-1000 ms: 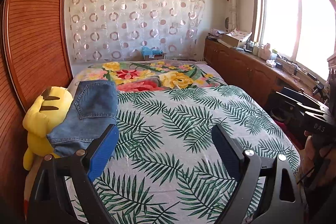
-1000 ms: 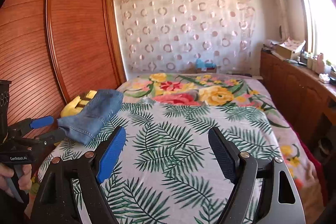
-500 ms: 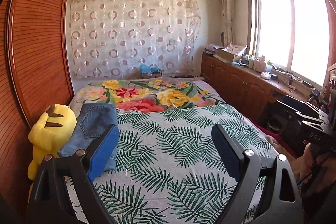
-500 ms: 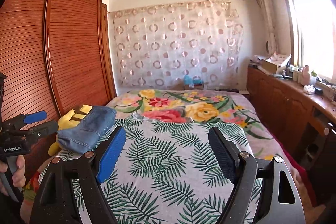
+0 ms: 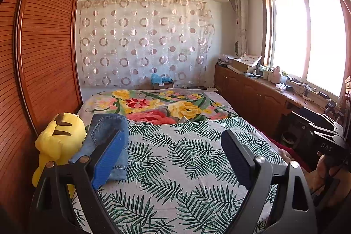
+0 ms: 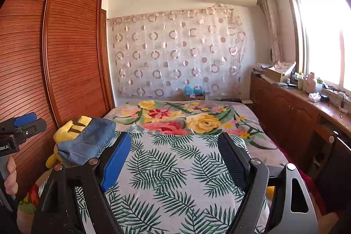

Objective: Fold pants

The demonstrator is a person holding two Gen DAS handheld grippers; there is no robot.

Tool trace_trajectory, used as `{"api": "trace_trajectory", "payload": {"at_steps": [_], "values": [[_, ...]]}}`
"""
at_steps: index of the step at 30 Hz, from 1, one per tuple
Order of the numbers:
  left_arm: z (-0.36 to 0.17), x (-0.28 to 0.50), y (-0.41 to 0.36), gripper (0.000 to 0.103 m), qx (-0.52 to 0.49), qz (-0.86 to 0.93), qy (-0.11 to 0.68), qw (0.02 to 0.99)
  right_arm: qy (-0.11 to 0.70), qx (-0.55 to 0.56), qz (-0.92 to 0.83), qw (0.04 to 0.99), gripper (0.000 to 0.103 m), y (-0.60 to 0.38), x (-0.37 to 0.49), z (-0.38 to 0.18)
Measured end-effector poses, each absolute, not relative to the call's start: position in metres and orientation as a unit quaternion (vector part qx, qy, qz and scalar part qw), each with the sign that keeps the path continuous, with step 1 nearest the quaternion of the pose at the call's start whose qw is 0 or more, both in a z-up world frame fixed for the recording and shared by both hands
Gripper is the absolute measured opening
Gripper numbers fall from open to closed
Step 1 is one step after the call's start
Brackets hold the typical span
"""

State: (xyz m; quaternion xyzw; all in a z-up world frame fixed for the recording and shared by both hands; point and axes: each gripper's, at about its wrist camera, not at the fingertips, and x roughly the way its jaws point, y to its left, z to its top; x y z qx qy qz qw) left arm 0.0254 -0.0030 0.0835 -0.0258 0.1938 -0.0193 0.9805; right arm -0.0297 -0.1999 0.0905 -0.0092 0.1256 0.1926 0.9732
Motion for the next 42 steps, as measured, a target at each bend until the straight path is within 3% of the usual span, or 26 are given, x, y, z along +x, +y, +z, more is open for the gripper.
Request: {"api": "trace_trajectory", "payload": {"at_steps": [42], "values": [[0.0774, 0.0283, -0.006, 0.09, -0.024, -0.018, 0.201, 0.979, 0.128, -0.009, 0.202, 0.971, 0.082, -0.2066, -0.0221, 0.0901]]}}
